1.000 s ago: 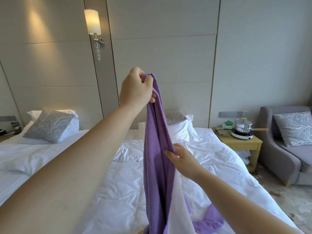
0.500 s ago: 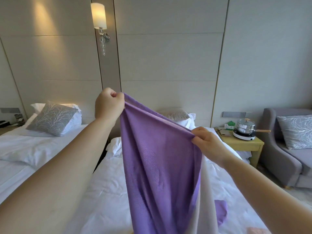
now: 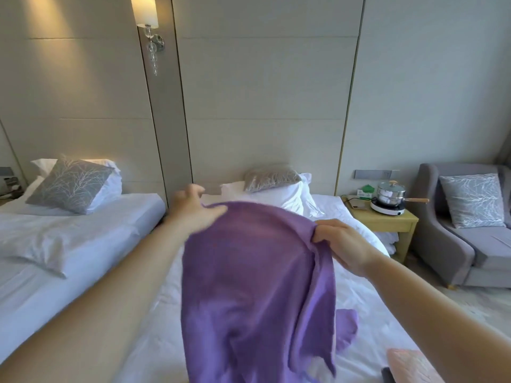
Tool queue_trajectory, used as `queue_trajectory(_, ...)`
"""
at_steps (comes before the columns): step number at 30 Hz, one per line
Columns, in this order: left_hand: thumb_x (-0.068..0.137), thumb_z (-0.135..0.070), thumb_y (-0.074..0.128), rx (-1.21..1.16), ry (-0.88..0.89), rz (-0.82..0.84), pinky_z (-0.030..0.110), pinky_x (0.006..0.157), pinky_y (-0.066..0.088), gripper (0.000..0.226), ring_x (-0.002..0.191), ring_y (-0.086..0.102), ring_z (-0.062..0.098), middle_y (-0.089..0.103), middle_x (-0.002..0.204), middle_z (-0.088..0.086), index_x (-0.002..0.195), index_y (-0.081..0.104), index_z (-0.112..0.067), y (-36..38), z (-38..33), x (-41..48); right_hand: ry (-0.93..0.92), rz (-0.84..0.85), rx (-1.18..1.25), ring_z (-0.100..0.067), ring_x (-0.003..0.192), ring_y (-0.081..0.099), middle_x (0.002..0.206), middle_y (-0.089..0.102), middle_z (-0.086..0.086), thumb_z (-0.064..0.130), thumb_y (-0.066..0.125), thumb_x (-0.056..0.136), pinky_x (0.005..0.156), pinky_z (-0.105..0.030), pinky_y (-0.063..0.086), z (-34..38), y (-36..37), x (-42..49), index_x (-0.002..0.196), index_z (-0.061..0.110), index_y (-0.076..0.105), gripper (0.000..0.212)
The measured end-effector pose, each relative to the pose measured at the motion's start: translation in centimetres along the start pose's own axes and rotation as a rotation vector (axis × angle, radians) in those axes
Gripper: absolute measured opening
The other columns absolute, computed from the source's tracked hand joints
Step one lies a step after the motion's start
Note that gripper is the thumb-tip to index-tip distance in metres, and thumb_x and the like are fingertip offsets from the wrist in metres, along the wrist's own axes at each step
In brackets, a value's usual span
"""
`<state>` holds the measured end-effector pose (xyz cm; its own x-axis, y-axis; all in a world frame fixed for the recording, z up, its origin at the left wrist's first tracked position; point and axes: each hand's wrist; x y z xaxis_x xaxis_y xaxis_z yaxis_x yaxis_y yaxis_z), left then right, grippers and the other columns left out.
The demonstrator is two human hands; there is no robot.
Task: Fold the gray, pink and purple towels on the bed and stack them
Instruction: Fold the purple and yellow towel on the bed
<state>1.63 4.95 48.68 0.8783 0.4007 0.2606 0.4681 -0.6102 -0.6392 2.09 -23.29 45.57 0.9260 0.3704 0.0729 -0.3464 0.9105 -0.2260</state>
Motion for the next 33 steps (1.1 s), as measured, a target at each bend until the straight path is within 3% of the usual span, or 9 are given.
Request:
queue_trajectory(3,0.079,-0.061,0.056,-0.282,0.267,0.535,0.011,0.086,0.042,0.045,0.113,0.049,0.003,0.051,0.121,-0.015,0.116,0.051,-0.037,3.8,-2.9,-4.6,-0.025,0.128,0.075,-0.028,0.074,0.035,0.073,0.042,-0.013,0.008,0.051,0.057,0.064,-0.038,0.027,1.4,0.8,0.2,0.066,-0.011,0.045,0.022)
queue_trajectory(6,0.082,-0.061,0.046,-0.42,0.315,0.732,0.033,0.097,0.043,0.059,0.098,0.051,0.005,0.057,0.103,-0.005,0.112,0.059,-0.012,6.7,-3.8,-6.8,-0.041,0.167,0.093,-0.03,0.08,0.04,0.078,0.049,-0.017,0.006,0.05,0.058,0.075,-0.041,0.032,1.9,0.5,-0.1,0.076,-0.018,0.049,0.029)
queue_trajectory(8,0.088,-0.054,0.049,-0.458,0.299,0.741,0.044,0.096,0.043,0.057,0.094,0.05,0.014,0.056,0.099,0.003,0.108,0.059,-0.002,7.5,-3.8,-6.9,-0.032,0.195,0.056,-0.029,0.084,0.046,0.085,0.055,-0.019,0.007,0.05,0.061,0.081,-0.04,0.035,1.7,-0.5,-0.6,0.086,-0.022,0.052,0.038)
queue_trajectory(11,0.09,-0.032,0.062,-0.53,0.324,0.717,0.029,0.079,0.042,0.018,0.08,0.054,0.01,0.061,0.082,-0.001,0.082,0.067,-0.017,7.4,-4.9,-6.6,-0.061,0.274,-0.061,-0.022,0.083,0.056,0.085,0.061,-0.013,0.005,0.059,0.073,0.079,-0.034,0.044,0.9,-1.8,-1.9,0.087,-0.008,0.064,0.019)
queue_trajectory(15,0.087,-0.015,0.067,-0.564,0.513,0.567,0.009,0.075,0.042,0.013,0.075,0.057,-0.005,0.064,0.074,-0.019,0.08,0.066,-0.026,6.0,-7.8,-5.9,-0.086,0.29,-0.013,-0.023,0.094,0.064,0.102,0.067,-0.016,-0.009,0.066,0.08,0.088,-0.04,0.052,-1.5,-2.2,-3.3,0.108,-0.006,0.062,0.028)
queue_trajectory(21,0.087,-0.006,0.063,-0.719,0.607,0.384,0.009,0.073,0.045,0.016,0.073,0.061,-0.005,0.068,0.074,-0.019,0.084,0.065,-0.021,0.6,-11.5,-3.9,-0.103,0.293,-0.34,-0.013,0.081,0.061,0.086,0.068,-0.005,0.006,0.074,0.079,0.087,-0.027,0.051,-4.0,-3.3,-3.9,0.085,0.008,0.072,0.007)
queue_trajectory(26,0.09,-0.009,0.061,-0.677,0.567,0.241,0.01,0.077,0.043,0.012,0.074,0.059,-0.006,0.064,0.078,-0.015,0.087,0.063,-0.02,-1.0,-11.1,-2.6,-0.087,0.158,-0.204,-0.016,0.079,0.062,0.087,0.066,-0.008,0.03,0.08,0.074,0.08,-0.029,0.051,-2.8,-2.9,-2.9,0.089,0.008,0.071,0.028)
queue_trajectory(29,0.091,-0.014,0.06,-0.699,0.464,0.212,0.018,0.08,0.044,0.009,0.077,0.058,0.004,0.062,0.081,-0.007,0.087,0.061,-0.021,-0.5,-10.0,-2.2,-0.182,0.153,-0.292,-0.003,0.083,0.057,0.095,0.058,-0.001,0.043,0.083,0.065,0.079,-0.017,0.047,-1.9,-1.4,-2.4,0.082,0.025,0.07,0.028)
queue_trajectory(33,0.091,-0.018,0.062,-0.7,0.419,0.195,0.025,0.078,0.046,0.006,0.079,0.058,0.012,0.063,0.083,-0.004,0.087,0.062,-0.023,-0.4,-9.5,-2.0,-0.234,0.175,-0.584,0.001,0.07,0.045,0.083,0.041,0.008,0.035,0.082,0.07,0.069,-0.01,0.038,-2.0,0.7,-1.5,0.066,0.033,0.063,0.019)
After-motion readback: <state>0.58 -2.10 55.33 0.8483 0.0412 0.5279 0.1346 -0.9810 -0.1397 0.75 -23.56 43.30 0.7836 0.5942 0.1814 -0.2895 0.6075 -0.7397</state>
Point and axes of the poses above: each hand's wrist, its own x-axis towards the middle knuckle, its own y-axis out of the palm, z = x × y
